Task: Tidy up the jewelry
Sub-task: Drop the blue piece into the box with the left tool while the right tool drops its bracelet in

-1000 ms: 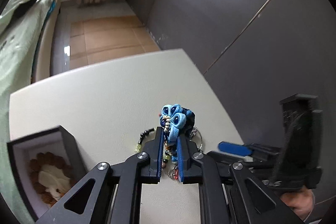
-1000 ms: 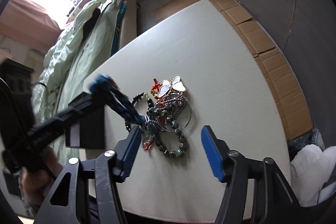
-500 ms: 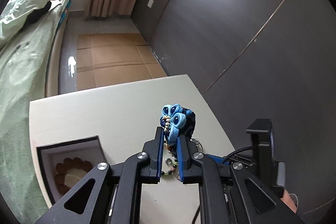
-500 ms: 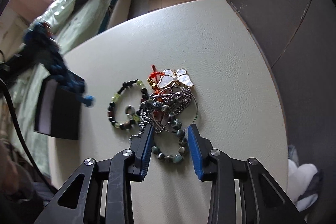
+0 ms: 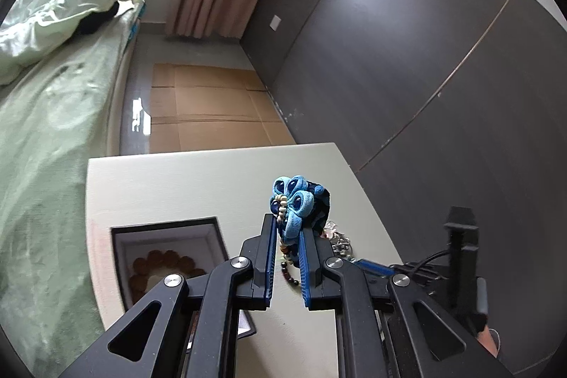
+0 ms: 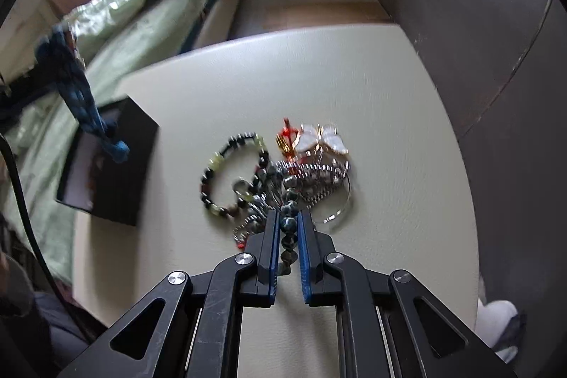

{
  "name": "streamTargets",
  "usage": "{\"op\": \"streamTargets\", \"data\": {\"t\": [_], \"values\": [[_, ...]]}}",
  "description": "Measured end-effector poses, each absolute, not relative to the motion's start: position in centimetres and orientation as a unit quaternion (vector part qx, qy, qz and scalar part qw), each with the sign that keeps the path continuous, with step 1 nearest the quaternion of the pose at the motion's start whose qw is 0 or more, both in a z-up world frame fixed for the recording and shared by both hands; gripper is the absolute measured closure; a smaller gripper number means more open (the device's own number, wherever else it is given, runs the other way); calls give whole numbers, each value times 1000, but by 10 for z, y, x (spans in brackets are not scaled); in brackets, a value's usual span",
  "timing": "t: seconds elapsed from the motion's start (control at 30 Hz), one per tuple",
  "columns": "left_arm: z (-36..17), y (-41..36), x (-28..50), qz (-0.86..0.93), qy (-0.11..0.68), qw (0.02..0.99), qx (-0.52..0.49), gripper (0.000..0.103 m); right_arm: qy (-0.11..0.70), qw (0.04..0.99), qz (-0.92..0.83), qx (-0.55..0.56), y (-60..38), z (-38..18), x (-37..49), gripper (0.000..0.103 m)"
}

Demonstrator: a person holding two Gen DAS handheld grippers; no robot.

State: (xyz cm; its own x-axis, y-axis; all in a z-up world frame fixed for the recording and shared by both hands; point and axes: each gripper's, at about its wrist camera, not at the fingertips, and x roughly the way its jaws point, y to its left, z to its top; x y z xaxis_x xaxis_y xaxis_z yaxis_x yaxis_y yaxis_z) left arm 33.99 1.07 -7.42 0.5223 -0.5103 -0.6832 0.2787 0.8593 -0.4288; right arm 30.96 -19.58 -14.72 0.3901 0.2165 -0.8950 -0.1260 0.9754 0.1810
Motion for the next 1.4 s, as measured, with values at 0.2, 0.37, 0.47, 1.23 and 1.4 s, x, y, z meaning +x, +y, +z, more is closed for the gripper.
{"op": "streamTargets", "data": {"t": [0.2, 0.37, 0.47, 1.23, 1.4], "values": [[-70, 27, 329, -212, 418, 873, -135, 91, 504, 848, 130, 99, -210, -126, 299, 92], [-74, 44, 320, -193, 417, 877, -139, 91, 486, 848, 158, 141, -217, -115, 301, 92], [-75, 53, 320, -181, 416, 881, -136, 91, 472, 853, 168, 146, -204, -106, 304, 92], [-73, 101, 320, -146, 414, 882, -169, 30, 380, 888, 245, 89, -112, 7, 309, 92], [-68, 123, 317, -129, 406, 885, -187, 30, 390, 880, 261, 72, -83, 2, 312, 92]]}}
